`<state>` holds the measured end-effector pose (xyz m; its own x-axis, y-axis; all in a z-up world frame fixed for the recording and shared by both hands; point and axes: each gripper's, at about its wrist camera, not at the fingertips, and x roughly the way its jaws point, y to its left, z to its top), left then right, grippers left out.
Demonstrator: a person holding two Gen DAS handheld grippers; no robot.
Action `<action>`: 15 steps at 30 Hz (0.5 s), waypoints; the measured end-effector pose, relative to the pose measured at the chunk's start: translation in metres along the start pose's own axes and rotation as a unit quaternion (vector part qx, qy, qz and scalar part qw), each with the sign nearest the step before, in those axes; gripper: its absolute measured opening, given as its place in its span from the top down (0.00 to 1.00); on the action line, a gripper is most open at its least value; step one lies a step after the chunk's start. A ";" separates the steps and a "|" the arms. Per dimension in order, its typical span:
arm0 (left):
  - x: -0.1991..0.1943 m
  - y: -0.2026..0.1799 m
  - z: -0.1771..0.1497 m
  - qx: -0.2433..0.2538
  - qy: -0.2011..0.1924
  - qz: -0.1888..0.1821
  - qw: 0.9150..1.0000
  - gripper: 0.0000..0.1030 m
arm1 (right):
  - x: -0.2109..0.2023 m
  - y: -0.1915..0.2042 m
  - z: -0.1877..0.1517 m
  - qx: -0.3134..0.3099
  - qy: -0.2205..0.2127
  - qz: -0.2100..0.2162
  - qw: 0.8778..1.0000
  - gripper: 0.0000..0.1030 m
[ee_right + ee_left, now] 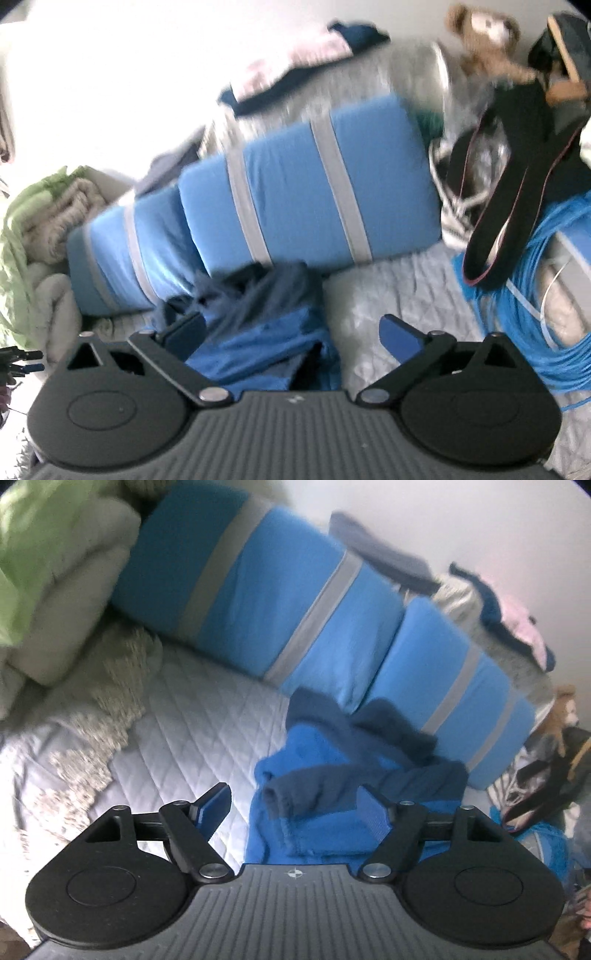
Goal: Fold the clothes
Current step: 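Open the left gripper and raise it from the jacket, then move both open grippers back over the jacket bundle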
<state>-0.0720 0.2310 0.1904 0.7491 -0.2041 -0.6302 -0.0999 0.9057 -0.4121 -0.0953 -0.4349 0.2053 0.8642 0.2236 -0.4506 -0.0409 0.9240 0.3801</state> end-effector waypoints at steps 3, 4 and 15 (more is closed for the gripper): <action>-0.021 -0.003 -0.006 0.011 -0.010 -0.001 1.000 0.26 | -0.019 0.004 0.002 -0.008 -0.009 -0.001 1.000 0.00; -0.025 -0.004 -0.011 0.014 -0.007 0.002 1.000 0.26 | -0.023 0.005 0.000 -0.004 -0.006 0.000 1.000 0.00; -0.113 -0.028 -0.053 0.082 -0.013 -0.041 0.996 0.26 | -0.099 0.023 -0.023 0.028 -0.035 0.067 0.997 0.00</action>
<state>-0.1884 0.2086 0.2384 0.7678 -0.2716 -0.5802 0.0683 0.9352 -0.3474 -0.1929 -0.4290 0.2399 0.8863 0.3197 -0.3352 -0.1318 0.8678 0.4791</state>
